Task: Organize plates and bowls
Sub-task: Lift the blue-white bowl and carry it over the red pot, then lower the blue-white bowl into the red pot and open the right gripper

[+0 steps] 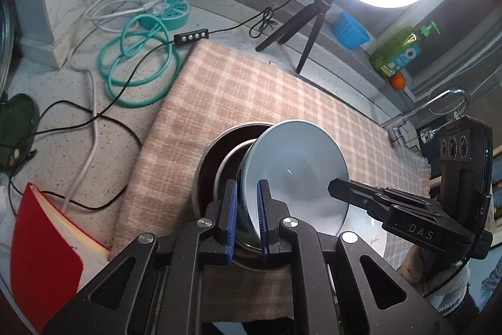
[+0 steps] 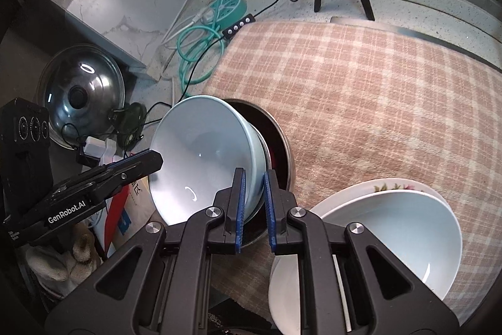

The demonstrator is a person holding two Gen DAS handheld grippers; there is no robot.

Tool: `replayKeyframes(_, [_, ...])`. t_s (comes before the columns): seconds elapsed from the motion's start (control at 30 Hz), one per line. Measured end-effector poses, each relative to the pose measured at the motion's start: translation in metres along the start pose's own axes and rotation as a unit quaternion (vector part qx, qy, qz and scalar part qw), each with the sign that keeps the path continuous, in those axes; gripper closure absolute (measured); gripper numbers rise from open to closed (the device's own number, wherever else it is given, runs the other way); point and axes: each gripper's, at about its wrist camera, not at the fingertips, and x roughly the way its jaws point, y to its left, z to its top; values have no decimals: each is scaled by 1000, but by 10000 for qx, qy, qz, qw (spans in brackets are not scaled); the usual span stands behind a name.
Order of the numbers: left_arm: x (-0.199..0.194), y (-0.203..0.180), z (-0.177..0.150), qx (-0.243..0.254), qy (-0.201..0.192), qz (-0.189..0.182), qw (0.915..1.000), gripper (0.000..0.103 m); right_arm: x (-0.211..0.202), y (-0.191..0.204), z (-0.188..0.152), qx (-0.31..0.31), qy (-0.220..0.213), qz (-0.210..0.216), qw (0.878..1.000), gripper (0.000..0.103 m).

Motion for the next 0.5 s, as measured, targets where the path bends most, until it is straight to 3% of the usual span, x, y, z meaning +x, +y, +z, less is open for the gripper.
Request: replayKeyframes(0.5, [11,11,-3,-81,156,65,9998,92,15,3,-1,-63,142,-145,9998,91])
